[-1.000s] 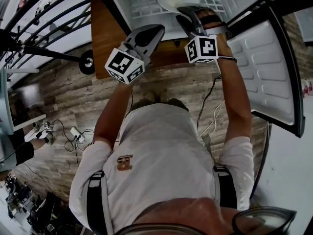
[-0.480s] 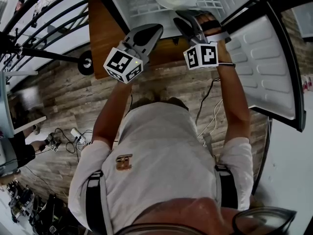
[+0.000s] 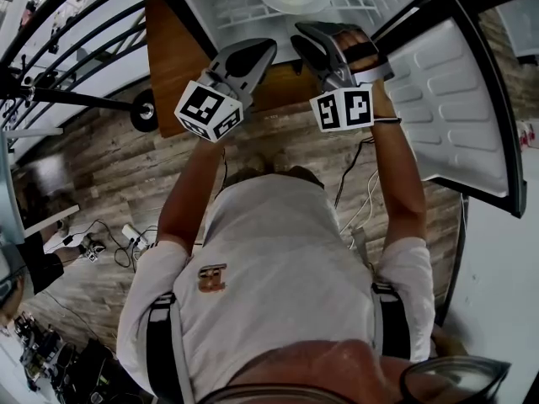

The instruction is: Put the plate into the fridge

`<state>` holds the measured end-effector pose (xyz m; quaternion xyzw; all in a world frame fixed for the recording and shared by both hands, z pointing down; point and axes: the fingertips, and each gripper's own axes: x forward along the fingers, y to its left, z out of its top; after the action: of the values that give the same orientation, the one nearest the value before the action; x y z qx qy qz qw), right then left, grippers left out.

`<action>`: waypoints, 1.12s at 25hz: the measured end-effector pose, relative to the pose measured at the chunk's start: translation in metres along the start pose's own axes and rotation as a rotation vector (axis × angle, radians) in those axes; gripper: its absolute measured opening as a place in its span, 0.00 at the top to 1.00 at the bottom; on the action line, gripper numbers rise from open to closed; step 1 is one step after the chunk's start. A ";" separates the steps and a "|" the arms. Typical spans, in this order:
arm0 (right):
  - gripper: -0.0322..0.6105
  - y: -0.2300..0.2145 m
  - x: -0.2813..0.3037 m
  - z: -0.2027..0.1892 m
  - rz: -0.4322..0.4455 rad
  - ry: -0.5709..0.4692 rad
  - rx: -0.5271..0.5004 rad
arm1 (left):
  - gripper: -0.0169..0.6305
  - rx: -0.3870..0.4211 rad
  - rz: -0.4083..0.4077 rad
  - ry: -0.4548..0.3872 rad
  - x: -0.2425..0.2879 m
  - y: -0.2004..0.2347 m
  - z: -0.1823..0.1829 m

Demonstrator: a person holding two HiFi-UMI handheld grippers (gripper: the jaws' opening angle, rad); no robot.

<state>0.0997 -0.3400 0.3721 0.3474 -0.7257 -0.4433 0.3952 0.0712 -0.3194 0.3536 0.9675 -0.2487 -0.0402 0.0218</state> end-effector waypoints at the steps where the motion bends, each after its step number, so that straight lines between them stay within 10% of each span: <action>1: 0.72 -0.001 -0.003 0.002 -0.006 -0.002 0.006 | 0.95 0.001 -0.001 -0.001 0.000 -0.001 0.001; 28: 0.88 -0.004 -0.047 0.027 -0.133 -0.020 0.124 | 0.95 0.025 -0.023 -0.030 -0.004 -0.026 0.015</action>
<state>0.0971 -0.2910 0.3482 0.4144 -0.7308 -0.4262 0.3353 0.0790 -0.2954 0.3377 0.9698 -0.2382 -0.0521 0.0056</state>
